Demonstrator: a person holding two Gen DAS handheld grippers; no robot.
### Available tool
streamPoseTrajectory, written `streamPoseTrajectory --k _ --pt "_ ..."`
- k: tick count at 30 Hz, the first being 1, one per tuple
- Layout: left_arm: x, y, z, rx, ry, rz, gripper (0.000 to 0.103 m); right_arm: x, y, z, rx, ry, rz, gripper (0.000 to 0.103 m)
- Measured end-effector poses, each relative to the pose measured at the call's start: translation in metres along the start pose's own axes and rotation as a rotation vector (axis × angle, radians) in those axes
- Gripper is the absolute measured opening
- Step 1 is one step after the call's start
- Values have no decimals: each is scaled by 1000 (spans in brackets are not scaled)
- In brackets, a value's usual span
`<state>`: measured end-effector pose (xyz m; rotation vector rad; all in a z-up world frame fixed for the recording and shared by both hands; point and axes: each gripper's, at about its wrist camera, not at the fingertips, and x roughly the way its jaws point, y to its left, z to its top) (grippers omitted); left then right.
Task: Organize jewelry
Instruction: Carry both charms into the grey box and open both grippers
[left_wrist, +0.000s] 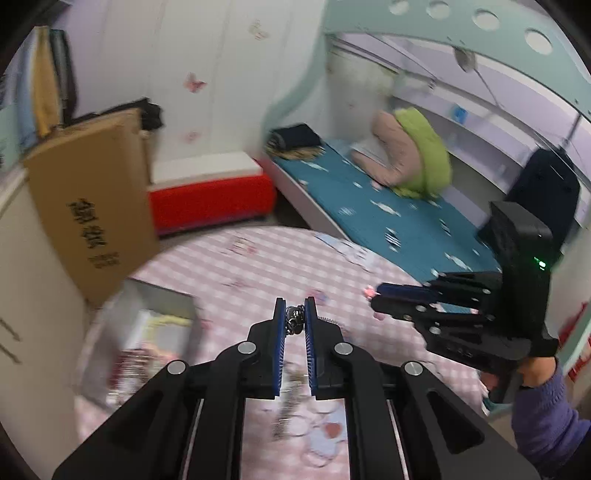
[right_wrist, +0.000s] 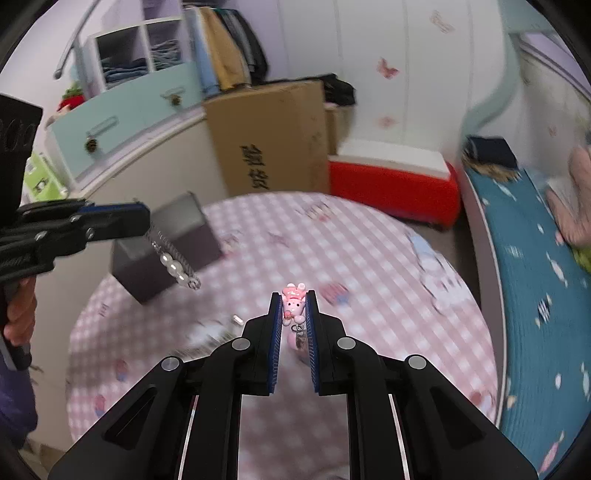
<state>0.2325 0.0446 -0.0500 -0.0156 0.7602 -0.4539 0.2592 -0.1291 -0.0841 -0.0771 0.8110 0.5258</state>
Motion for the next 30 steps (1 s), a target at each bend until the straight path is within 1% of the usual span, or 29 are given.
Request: streamPoseTrajectory --k 3,5,6,9,14,21,23,25,30 --pt "-17 25 2 -27 -13 47 9 6 29 21 -40 -13 25 14" --pt "-22 40 1 -47 -7 65 9 11 46 33 -60 -20 56 14" --pt "-24 50 -1 -59 -2 89 9 14 53 38 -65 -22 66 14" --pt "-23 77 -8 -94 27 123 9 30 81 56 -85 -22 99 13" --pt "-4 114 -24 -161 96 123 9 60 112 69 -113 19 117 14" --pt "25 138 -40 -228 177 124 9 99 128 70 -90 87 131 14" --pt "27 142 -42 -244 191 128 14 109 131 69 -93 107 130 14" --pt "25 144 -43 -244 183 129 27 118 134 69 -95 123 127 14" --pt "12 145 -41 -248 154 145 39 135 136 63 -78 156 134 14"
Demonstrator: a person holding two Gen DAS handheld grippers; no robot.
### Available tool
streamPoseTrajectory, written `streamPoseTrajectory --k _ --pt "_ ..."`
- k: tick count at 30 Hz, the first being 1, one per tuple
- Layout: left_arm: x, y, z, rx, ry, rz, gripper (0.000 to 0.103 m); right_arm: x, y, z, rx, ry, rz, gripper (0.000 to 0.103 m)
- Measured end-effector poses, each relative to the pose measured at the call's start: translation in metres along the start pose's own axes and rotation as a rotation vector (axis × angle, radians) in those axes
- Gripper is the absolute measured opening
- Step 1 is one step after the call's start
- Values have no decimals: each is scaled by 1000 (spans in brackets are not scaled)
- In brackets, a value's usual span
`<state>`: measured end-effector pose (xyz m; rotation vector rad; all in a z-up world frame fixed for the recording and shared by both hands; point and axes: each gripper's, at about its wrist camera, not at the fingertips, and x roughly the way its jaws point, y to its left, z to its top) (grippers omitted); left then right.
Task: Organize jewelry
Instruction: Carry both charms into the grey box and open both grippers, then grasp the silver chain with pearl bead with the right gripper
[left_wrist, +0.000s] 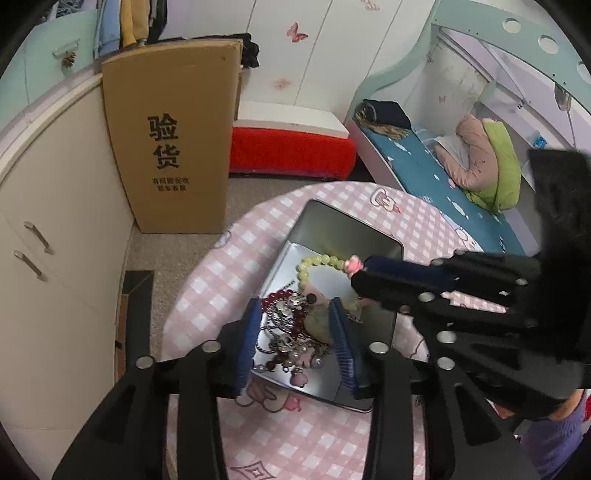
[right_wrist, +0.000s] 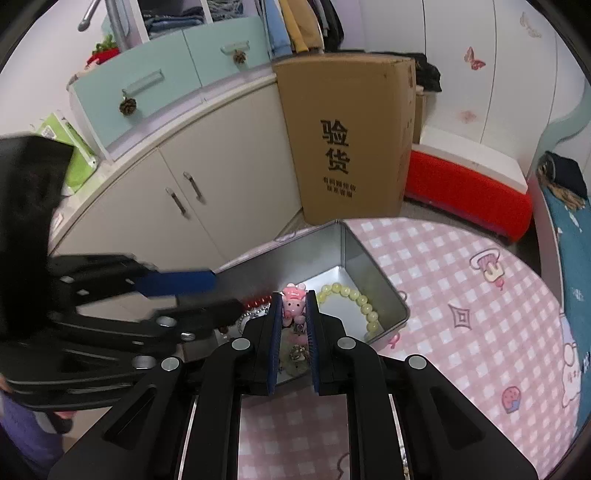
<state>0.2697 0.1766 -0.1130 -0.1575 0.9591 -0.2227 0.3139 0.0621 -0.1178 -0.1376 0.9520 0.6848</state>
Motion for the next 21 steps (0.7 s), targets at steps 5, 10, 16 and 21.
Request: streamPoseTrajectory --k 5,10,16,21 --pt "-12 2 0 12 -40 59 47 0 -3 -2 6 -1 -7 19" --pt "-14 11 -2 -18 -54 99 55 -17 -9 -6 10 -41 -42 54" --pt "-8 30 -10 -69 -33 125 56 -54 -36 -16 42 -95 -92 55" --pt "-12 39 -17 -115 -39 145 56 -92 -62 -37 81 -152 -148 60"
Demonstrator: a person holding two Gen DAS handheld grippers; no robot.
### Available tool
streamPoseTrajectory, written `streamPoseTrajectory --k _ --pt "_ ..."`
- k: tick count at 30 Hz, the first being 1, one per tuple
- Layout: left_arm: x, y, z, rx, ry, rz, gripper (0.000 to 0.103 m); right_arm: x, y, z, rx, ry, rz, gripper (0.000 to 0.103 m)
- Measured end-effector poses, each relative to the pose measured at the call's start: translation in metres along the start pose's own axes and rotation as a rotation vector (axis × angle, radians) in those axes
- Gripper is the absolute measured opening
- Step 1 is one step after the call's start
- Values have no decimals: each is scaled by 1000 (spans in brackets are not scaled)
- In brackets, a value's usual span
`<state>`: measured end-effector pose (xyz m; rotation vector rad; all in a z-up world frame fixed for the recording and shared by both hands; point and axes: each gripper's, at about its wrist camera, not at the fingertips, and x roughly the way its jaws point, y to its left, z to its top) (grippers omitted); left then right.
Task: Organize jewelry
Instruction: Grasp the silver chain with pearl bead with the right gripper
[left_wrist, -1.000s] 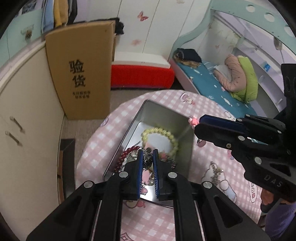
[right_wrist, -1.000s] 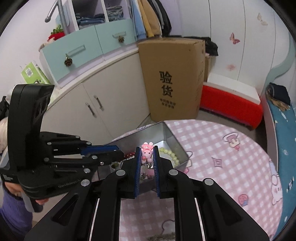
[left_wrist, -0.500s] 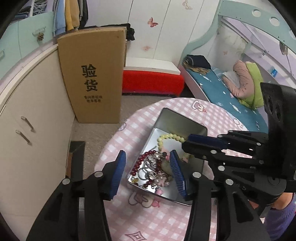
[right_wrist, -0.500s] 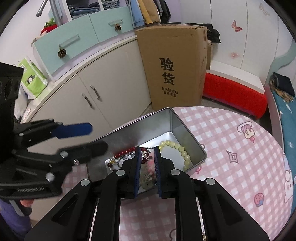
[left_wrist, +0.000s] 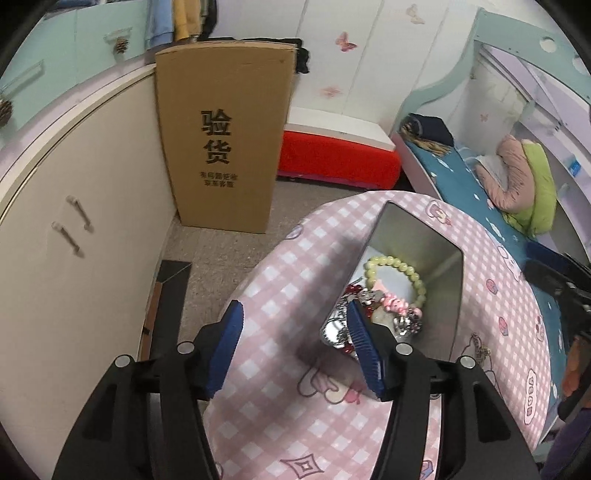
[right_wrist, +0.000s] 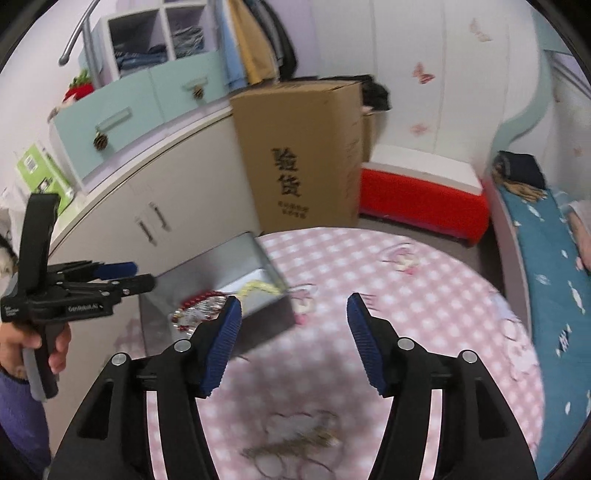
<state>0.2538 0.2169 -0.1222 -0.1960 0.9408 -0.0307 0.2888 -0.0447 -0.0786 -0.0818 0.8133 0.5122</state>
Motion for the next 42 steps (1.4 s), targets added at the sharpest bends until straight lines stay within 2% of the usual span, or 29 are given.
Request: streamPoseTrajectory --k 4,6,10,15,21,29,30,31,33,34,36,38,42 --pt "-21 -1 -5 -26 -62 -11 58 -22 -20 -16 30 -25 -36 63" --pt "-33 -6 -9 -19 -109 7 67 -29 -25 -26 35 -23 -52 63" --pt "-41 -15 -14 5 -147 57 70 -36 -30 -52 35 -10 -93 65" --pt "-25 -19 -18 24 -136 167 70 -22 -29 -83 69 48 -103 68" --pt "-2 -20 -21 7 -88 149 70 21 -7 -101 90 141 -117 68" --pt "2 -16 -21 -8 -84 139 70 45 3 -102 88 170 -140 67" --pt "2 -16 -21 -7 -84 136 70 46 4 -103 84 171 -133 65" --pt "3 -16 -21 -8 -84 133 70 47 4 -103 80 173 -115 58" --pt "5 -16 -20 -5 -80 131 70 45 2 -106 62 166 -122 37" --pt "6 -17 -19 -4 -80 132 70 45 1 -106 57 165 -122 34" --pt "8 -17 -18 0 -78 136 70 42 -5 -107 66 166 -111 22" --pt "8 -17 -18 2 -81 134 70 41 -12 -107 74 166 -97 15" --pt "10 -17 -17 3 -88 130 70 36 -21 -108 90 148 -90 15"
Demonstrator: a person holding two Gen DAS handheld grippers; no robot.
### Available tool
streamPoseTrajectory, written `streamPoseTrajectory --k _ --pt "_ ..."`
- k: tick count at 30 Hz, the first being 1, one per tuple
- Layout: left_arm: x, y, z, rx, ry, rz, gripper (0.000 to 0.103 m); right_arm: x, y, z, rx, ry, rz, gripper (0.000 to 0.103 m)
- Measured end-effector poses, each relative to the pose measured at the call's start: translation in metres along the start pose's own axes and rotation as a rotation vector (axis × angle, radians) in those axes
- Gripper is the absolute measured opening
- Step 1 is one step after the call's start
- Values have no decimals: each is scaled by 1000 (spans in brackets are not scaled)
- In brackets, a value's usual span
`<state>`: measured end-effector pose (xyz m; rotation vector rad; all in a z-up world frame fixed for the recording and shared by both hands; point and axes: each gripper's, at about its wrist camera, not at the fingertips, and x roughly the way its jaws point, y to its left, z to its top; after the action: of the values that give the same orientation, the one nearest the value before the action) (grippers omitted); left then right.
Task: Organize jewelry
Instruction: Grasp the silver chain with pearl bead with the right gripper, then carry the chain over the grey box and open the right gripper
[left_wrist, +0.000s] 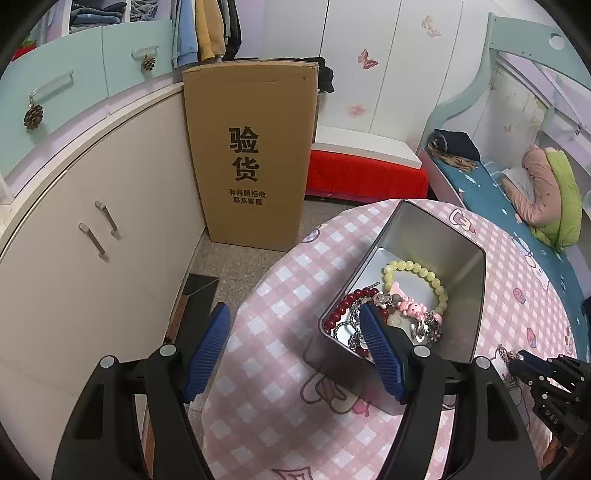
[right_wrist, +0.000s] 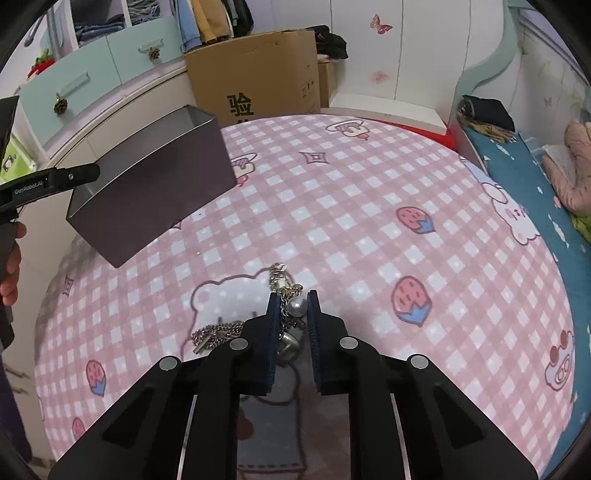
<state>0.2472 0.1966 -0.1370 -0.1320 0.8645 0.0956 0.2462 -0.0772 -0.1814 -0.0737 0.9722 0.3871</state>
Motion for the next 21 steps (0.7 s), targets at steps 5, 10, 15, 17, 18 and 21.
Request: streamPoseTrajectory --k 5,10,15,17,18,21 --pt "5 -1 0 1 10 -40 55 -11 -5 10 12 -35 40 15" --pt "3 -16 2 59 20 -66 23 -32 -1 28 -5 -81 50 15" --pt "1 -23 2 84 22 -47 20 -52 4 43 -21 -128 51 15" --pt "-1 -21 2 80 26 -61 19 -58 4 47 -22 -137 58 15" --pt "-2 -20 2 78 28 -68 18 -60 4 47 -24 -143 58 15" --pt "-5 -20 1 88 26 -67 14 -68 6 52 -31 -158 57 15"
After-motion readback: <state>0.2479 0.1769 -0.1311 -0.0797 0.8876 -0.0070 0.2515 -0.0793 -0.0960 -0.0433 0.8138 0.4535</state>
